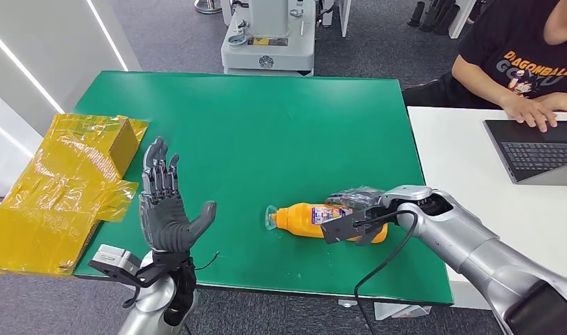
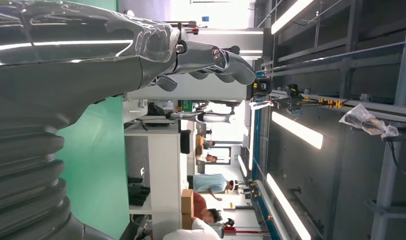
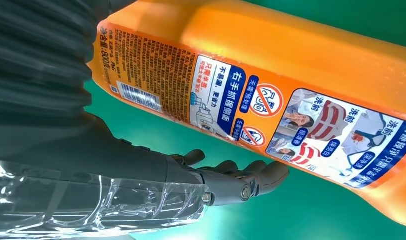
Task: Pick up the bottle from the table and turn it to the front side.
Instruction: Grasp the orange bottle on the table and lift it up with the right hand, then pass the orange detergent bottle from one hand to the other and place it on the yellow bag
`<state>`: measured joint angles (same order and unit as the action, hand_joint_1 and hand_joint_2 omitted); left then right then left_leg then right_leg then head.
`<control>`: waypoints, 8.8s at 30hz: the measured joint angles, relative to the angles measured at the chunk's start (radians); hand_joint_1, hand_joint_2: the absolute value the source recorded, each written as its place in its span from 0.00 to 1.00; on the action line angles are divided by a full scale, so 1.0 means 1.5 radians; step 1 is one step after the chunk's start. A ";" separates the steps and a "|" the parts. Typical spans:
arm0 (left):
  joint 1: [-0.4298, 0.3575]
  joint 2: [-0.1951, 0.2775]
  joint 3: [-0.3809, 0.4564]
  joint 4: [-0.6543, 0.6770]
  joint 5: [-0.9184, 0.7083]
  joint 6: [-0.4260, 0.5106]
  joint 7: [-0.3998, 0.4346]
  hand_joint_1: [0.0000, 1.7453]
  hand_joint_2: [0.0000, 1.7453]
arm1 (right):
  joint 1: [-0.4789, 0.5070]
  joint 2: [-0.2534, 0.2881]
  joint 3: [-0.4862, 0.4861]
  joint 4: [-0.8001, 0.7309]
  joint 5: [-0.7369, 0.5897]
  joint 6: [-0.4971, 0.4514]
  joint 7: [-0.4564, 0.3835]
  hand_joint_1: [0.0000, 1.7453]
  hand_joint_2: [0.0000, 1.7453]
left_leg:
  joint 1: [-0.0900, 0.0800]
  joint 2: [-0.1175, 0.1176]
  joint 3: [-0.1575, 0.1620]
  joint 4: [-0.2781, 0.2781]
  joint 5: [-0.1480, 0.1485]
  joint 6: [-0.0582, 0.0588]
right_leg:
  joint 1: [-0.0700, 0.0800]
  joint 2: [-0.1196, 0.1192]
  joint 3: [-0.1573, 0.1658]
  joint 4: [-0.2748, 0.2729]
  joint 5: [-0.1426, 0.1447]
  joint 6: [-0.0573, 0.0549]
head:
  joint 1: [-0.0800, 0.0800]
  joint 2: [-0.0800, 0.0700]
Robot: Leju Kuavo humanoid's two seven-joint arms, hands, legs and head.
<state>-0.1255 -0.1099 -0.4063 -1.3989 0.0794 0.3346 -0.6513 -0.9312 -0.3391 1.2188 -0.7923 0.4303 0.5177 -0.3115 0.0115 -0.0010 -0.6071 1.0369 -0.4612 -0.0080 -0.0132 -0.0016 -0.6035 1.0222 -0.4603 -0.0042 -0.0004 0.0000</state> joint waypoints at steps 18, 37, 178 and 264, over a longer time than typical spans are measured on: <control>0.000 0.000 0.000 0.000 0.000 0.000 0.000 0.00 1.00 | -0.002 0.000 0.002 0.001 0.000 0.000 0.000 0.00 1.00 | 0.000 0.000 0.000 0.000 0.000 0.000 | 0.000 0.000 0.000 0.000 0.000 0.000 | 0.000 0.000; 0.000 0.000 0.000 0.000 0.000 0.000 0.000 0.00 1.00 | -0.003 0.000 0.002 0.002 0.000 0.000 0.000 0.00 1.00 | 0.000 0.000 0.000 0.000 0.000 0.000 | 0.000 0.000 0.000 0.000 0.000 0.000 | 0.000 0.000; 0.000 0.000 0.000 0.004 0.000 0.000 0.000 0.00 1.00 | -0.005 0.000 0.006 0.002 -0.001 0.000 0.000 0.00 1.00 | 0.000 0.000 0.000 0.000 0.000 0.000 | 0.000 0.000 0.000 0.000 0.000 0.000 | 0.000 0.000; 0.010 -0.024 0.001 0.034 0.011 -0.012 0.002 0.00 1.00 | 0.328 0.161 -0.432 -0.089 0.114 -0.764 -0.056 1.00 1.00 | 0.002 0.000 0.002 0.000 -0.002 0.001 | 0.002 0.000 0.003 -0.002 -0.001 -0.001 | 0.000 0.000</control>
<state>-0.1100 -0.1457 -0.4055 -1.3472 0.0963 0.3161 -0.6477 -0.4394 -0.0983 0.5714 -0.9265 0.6019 -0.6278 -0.3949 0.0138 -0.0007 -0.6041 1.0364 -0.4637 -0.0071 -0.0106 -0.0014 -0.5992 1.0189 -0.4623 -0.0050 -0.0007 0.0000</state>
